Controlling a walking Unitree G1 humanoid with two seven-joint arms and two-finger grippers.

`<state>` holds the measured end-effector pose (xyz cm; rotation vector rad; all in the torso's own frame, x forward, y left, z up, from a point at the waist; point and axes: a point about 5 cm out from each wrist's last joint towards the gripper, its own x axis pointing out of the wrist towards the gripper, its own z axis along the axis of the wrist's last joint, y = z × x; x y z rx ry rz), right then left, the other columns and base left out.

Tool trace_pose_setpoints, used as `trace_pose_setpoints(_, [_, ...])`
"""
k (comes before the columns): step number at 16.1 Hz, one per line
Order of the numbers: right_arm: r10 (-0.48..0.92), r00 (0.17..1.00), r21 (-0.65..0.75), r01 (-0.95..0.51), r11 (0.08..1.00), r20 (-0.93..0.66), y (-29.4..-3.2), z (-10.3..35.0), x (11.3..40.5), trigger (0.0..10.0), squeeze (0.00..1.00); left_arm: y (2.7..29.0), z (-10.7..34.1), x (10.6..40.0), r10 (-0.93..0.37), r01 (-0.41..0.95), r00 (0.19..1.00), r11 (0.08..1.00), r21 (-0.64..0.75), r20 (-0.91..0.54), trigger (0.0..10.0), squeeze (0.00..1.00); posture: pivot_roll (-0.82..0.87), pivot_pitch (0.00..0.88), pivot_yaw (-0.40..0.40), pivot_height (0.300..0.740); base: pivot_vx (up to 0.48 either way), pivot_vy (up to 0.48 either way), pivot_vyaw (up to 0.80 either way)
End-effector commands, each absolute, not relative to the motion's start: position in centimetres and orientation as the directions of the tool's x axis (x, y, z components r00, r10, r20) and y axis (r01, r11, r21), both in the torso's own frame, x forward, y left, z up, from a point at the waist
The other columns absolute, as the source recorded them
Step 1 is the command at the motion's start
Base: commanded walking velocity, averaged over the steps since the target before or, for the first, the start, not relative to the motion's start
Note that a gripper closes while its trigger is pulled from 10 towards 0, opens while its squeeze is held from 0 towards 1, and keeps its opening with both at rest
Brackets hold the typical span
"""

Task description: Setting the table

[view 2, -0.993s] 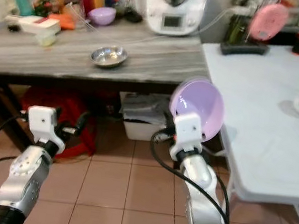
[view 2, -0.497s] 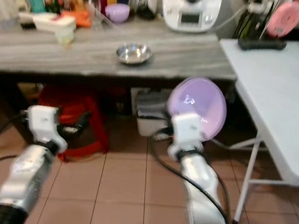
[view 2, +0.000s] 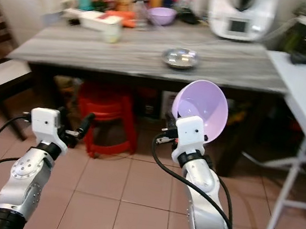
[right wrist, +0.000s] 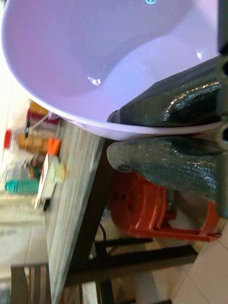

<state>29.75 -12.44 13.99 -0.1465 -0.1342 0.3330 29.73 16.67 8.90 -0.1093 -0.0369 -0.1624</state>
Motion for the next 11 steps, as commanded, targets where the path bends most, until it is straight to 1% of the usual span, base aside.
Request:
trace_pose_setpoints(1, [0.343,0.930,-0.163,-0.321,0.933,0.131,-12.16,14.49,29.86,10.0,0.00,16.96,9.17,29.69,-0.157,0.162,0.986,0.982,-0.097,0.057,10.0,0.00,-0.08,0.000,0.076,0.740,0.285,0.000,0.00])
trace_pose_setpoints(5, [0.345,0.929,-0.165,-0.322,0.932,0.133,-12.09,14.53,29.97,10.0,0.00,16.76,9.21,29.75,-0.175,0.181,0.983,0.978,-0.104,0.059,10.0,0.00,-0.09,0.000,0.078,0.740,0.317,0.000,0.00])
trace_pose_setpoints(11, [0.326,0.935,-0.168,-0.303,0.938,0.140,-12.50,14.57,29.80,10.0,0.00,16.71,9.29,29.75,-0.172,0.178,0.983,0.979,-0.102,0.068,10.0,0.00,-0.09,0.000,0.076,0.740,0.373,0.000,0.00])
